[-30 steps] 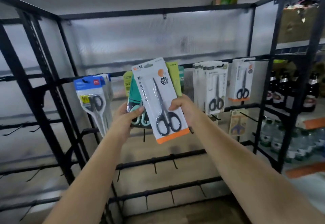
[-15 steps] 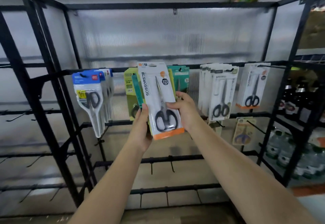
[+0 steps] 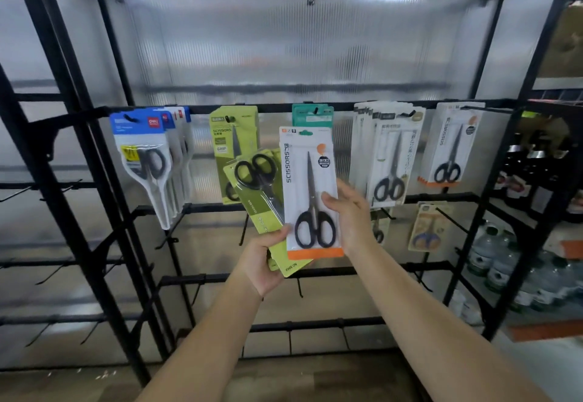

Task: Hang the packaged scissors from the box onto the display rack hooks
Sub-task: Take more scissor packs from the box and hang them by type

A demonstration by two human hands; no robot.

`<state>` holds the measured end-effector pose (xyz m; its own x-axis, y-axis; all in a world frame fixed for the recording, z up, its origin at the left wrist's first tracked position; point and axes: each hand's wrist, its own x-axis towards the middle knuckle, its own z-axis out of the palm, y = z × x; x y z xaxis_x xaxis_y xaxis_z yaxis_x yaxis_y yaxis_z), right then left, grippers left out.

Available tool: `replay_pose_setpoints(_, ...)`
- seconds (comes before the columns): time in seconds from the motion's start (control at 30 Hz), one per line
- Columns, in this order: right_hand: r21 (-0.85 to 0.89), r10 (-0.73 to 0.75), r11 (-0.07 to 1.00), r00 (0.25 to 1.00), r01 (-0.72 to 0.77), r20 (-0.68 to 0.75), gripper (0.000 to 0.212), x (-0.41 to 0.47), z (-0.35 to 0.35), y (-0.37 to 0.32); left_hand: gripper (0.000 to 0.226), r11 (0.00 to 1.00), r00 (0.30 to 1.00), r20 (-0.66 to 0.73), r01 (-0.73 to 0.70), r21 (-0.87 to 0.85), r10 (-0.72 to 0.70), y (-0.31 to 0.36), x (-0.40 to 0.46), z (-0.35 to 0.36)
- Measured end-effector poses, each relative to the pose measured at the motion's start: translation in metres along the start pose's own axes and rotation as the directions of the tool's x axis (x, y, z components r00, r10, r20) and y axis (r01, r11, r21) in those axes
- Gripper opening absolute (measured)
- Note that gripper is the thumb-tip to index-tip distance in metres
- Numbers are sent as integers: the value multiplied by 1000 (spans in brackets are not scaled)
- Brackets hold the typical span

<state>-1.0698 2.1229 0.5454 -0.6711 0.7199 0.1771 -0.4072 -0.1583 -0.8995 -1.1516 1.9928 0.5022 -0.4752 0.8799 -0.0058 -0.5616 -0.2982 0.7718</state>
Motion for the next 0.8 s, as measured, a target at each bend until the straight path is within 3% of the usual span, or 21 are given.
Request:
replay_pose_setpoints(0.13,-26,-84,996,993,82,-87,39,-2,-39,-21,24,1000,1000,-11,-19,15,19,-10,9,10)
replay_pose_setpoints(0.27,-124,-140,985,968,116,-206,29,-5,-86,-42,31,997,997,-57,55,49,-52,-20,19,25)
replay_pose_setpoints(0.4,-145,-204,976,924,164,-324,34,-8,-128,-60,34,992,993,-63,105,76,-101,-33,34,49)
replay_pose_setpoints(0.47,-169,-241,968,886,187,-396,33,-8,-148,-72,44,985,990,-58,134,109,-128,-40,41,64)
replay_pose_setpoints(0.57,-307,-359,924,788,226,-500,55,-8,-178,-94,63,975,988,-38,156,161,-151,-49,54,85)
replay_pose_setpoints(0.67,-450,-457,864,727,226,-513,57,-5,-203,-122,67,964,986,4,164,209,-169,-54,65,103)
replay_pose_setpoints(0.8,-569,-506,804,703,174,-500,48,9,-223,-152,49,957,987,48,135,255,-152,-54,78,119)
